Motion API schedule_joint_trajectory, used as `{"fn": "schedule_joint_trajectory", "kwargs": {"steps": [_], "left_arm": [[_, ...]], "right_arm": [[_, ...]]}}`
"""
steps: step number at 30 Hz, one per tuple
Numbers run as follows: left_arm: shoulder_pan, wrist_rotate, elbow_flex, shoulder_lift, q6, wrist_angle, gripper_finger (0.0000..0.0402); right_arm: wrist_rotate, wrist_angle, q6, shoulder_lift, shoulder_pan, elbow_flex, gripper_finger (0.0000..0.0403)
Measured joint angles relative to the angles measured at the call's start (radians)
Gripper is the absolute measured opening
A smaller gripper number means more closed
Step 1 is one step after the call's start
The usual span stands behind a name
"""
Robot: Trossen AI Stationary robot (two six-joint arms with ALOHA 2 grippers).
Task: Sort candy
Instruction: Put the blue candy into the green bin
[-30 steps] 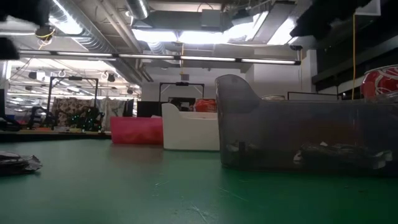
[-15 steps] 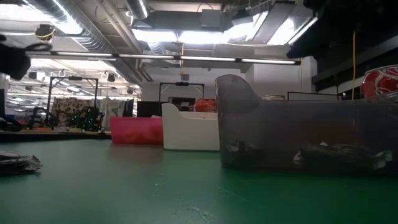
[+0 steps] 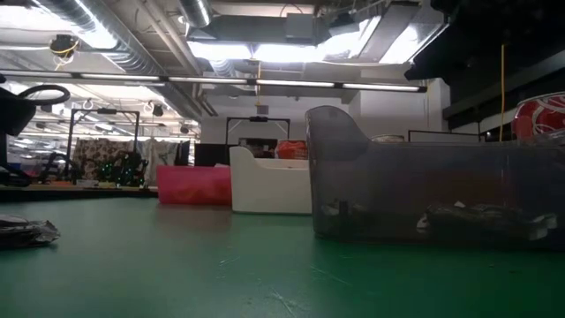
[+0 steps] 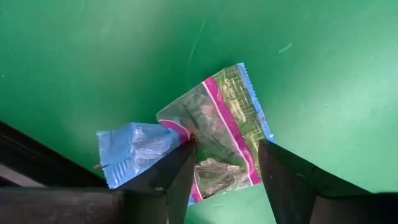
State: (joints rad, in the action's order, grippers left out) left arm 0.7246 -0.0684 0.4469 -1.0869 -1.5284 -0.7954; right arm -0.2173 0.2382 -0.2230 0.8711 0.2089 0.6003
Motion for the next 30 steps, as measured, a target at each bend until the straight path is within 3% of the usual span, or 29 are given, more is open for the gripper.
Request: {"fn": "schedule_joint_trajectory", "kwargs": {"steps": [5, 16, 20, 30], "left_arm": [[0.0, -0.003, -0.001, -0.005, -0.018, 0.005, 0.0136], [-0.042, -0.002, -0.004, -0.007, -0.068, 0.008, 0.0008], [-0.064, 0.007, -0.005, -0.007, -0.067, 0.063, 0.0004], [-0.135, 0.156, -0.005, -0.007, 0.02, 0.418, 0.0]], "right_arm": [[0.0, -0.001, 0.0, 0.0, 0.0, 0.0, 0.0179], [0.0, -0.002, 0.001, 0.0, 0.0, 0.0, 0.0179], [0.0, -0.002, 0.001, 0.0, 0.0, 0.0, 0.0179], [0.0, -0.001, 0.022, 0.0, 0.0, 0.0, 0.0179]]}}
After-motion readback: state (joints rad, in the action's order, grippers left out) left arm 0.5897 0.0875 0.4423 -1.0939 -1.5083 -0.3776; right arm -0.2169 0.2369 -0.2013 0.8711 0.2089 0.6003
